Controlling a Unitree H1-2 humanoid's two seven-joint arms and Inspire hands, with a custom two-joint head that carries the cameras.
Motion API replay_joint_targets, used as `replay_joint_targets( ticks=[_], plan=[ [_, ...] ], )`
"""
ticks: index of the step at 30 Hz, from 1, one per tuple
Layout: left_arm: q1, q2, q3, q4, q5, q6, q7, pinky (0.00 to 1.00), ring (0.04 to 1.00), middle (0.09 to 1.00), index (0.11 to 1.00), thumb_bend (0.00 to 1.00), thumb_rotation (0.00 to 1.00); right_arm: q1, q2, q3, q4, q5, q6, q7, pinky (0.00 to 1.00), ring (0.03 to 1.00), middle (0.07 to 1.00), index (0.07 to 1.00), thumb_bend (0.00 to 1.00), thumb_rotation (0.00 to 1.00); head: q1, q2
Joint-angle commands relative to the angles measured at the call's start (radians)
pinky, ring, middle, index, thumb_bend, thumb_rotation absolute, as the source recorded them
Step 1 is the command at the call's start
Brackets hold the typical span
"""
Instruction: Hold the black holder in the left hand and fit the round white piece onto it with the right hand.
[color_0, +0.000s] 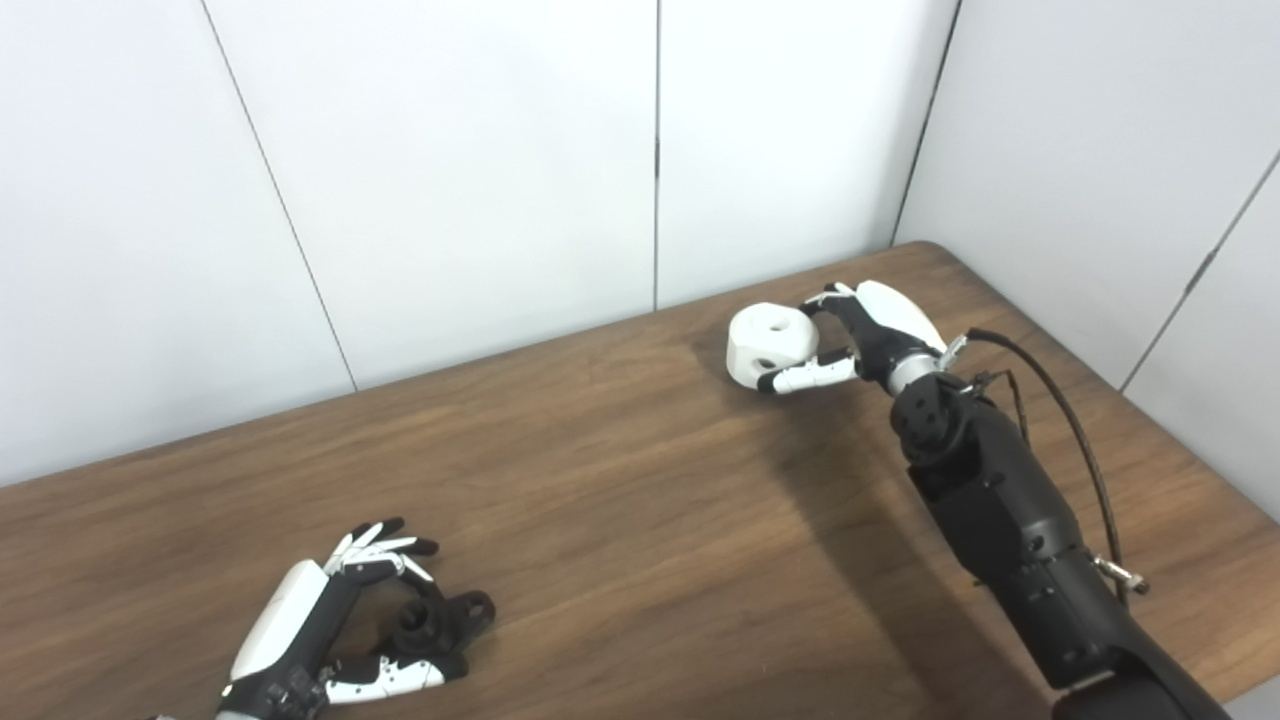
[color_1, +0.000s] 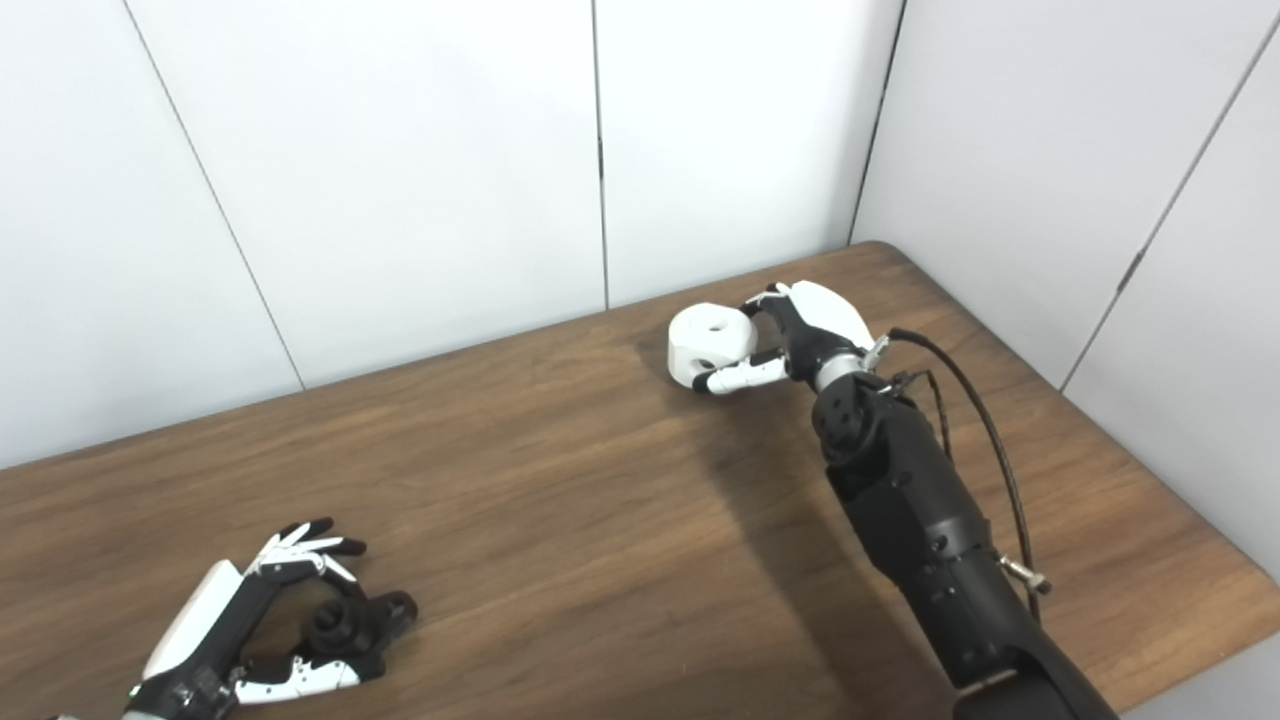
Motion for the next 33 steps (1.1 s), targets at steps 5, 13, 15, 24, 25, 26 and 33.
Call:
replay_joint_targets(
  ticks=[5, 13, 15, 24, 25, 26, 33],
  plan=[
    [0.014, 0.017, 0.012, -0.024, -0.013, -0.004, 0.003, 1.00, 0.947, 0.798, 0.482, 0.52, 0.04, -0.050, 0.007, -0.033, 0.031, 0.049, -0.071, -0.192, 1.00, 0.989, 0.897, 0.659, 0.87, 0.35, 0.001, 0.000],
    [0.022, 0.024, 0.018, -0.039, -0.018, -0.008, 0.002, 1.00, 0.949, 0.798, 0.482, 0.52, 0.04, -0.053, 0.016, -0.003, 0.104, 0.067, -0.157, -0.380, 1.00, 0.931, 0.790, 0.486, 0.53, 0.15, -0.001, -0.001],
    [0.022, 0.024, 0.021, -0.040, -0.022, -0.012, 0.004, 1.00, 0.947, 0.797, 0.482, 0.52, 0.04, -0.057, 0.012, 0.004, 0.114, 0.074, -0.163, -0.392, 1.00, 0.929, 0.784, 0.485, 0.52, 0.14, 0.003, 0.001],
    [0.026, 0.027, 0.025, -0.057, -0.030, 0.002, -0.002, 1.00, 0.949, 0.796, 0.482, 0.52, 0.04, -0.057, 0.005, 0.021, 0.126, 0.089, -0.172, -0.424, 1.00, 0.924, 0.775, 0.484, 0.53, 0.14, 0.004, 0.003],
    [0.026, 0.028, 0.025, -0.056, -0.031, 0.001, -0.002, 1.00, 0.951, 0.798, 0.482, 0.52, 0.04, -0.056, 0.003, 0.022, 0.126, 0.089, -0.172, -0.426, 1.00, 0.925, 0.776, 0.484, 0.53, 0.14, 0.004, 0.003],
    [0.025, 0.029, 0.026, -0.054, -0.032, -0.001, -0.001, 1.00, 0.952, 0.798, 0.482, 0.52, 0.04, -0.056, 0.003, 0.023, 0.126, 0.089, -0.174, -0.428, 1.00, 0.924, 0.775, 0.484, 0.53, 0.14, 0.004, 0.003],
    [0.026, 0.028, 0.024, -0.057, -0.030, 0.011, -0.004, 1.00, 0.951, 0.799, 0.482, 0.52, 0.04, -0.052, 0.000, 0.021, 0.128, 0.101, -0.198, -0.443, 1.00, 0.925, 0.777, 0.484, 0.53, 0.14, 0.019, 0.011]
  ],
)
